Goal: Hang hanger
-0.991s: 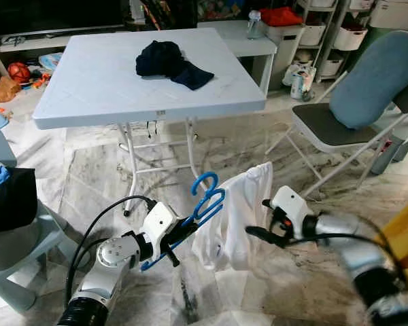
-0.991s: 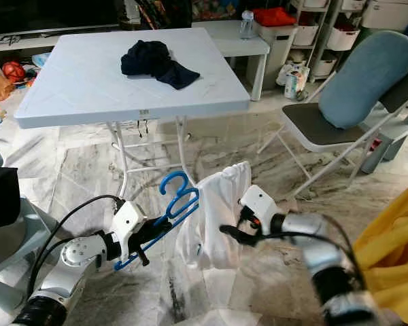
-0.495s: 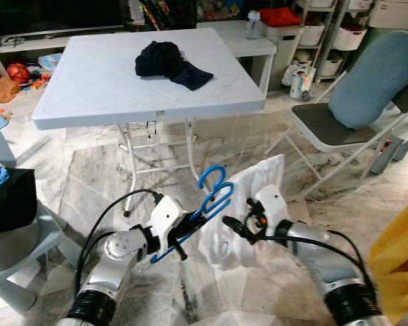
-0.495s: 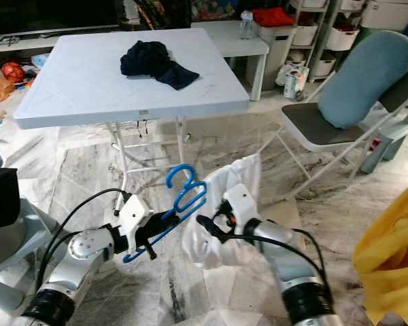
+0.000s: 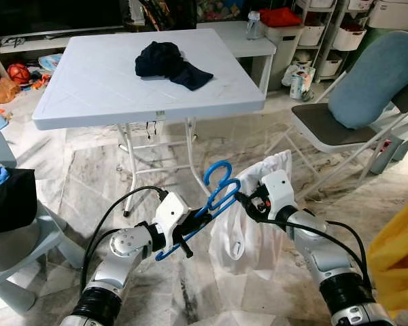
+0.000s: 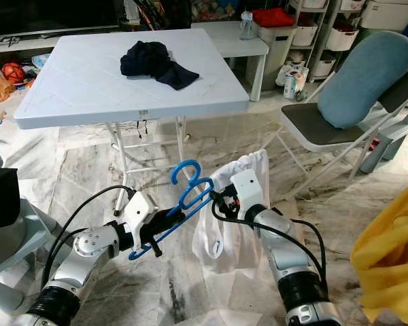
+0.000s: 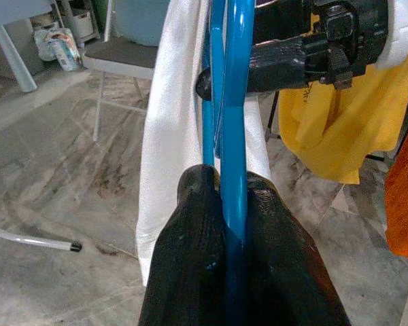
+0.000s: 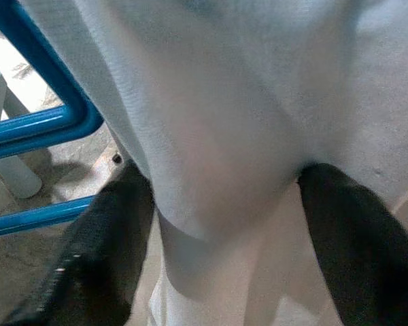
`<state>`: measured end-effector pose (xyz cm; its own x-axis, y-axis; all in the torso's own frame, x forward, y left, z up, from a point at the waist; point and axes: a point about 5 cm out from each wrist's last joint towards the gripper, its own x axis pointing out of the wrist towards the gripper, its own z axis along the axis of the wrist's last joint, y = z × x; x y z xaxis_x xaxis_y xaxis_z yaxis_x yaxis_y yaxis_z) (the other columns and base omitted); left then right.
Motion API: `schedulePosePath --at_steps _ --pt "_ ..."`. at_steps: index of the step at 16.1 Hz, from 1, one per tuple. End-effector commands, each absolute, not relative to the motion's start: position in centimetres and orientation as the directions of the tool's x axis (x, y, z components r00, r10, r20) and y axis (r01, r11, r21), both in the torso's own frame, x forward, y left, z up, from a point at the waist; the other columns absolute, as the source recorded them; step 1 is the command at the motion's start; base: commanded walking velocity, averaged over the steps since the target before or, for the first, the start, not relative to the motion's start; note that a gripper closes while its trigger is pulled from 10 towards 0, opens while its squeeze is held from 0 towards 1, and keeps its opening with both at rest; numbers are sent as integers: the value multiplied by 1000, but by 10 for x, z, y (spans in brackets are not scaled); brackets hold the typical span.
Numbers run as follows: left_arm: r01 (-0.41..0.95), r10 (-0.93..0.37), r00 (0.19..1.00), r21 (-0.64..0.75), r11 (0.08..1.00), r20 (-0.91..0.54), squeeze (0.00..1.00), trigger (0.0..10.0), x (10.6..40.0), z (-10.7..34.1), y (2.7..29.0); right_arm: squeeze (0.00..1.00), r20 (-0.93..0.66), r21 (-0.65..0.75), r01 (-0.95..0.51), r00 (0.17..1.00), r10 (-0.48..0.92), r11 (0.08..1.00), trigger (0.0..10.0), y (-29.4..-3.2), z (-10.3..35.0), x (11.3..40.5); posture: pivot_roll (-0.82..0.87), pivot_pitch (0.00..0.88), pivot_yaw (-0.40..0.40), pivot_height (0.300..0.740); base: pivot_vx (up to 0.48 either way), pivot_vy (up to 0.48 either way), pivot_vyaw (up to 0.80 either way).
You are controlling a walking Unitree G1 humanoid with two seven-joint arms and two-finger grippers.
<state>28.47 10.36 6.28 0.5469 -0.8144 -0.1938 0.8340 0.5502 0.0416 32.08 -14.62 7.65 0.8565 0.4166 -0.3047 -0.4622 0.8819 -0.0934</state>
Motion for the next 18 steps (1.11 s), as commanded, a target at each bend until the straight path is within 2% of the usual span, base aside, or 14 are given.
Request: schedulePosePath --at_steps 1,9,14,18 --pt "829 -817 559 80 553 -139 0 0 292 78 105 0 -296 -121 -413 883 364 903 0 -162 82 327 -108 0 -16 740 0 0 0" --pt "819 -804 574 97 566 -157 0 0 293 76 108 0 -286 -190 -376 905 316 907 0 -185 93 340 -105 0 -21 740 0 0 0" --pt "804 -784 594 121 582 -179 0 0 295 73 112 0 -283 -179 -387 901 329 905 0 -187 92 340 -103 0 -20 740 0 0 0" --pt "763 -730 646 162 626 -222 0 39 300 70 120 0 -234 -170 -374 914 332 911 0 -183 99 342 -102 0 -12 740 0 0 0"
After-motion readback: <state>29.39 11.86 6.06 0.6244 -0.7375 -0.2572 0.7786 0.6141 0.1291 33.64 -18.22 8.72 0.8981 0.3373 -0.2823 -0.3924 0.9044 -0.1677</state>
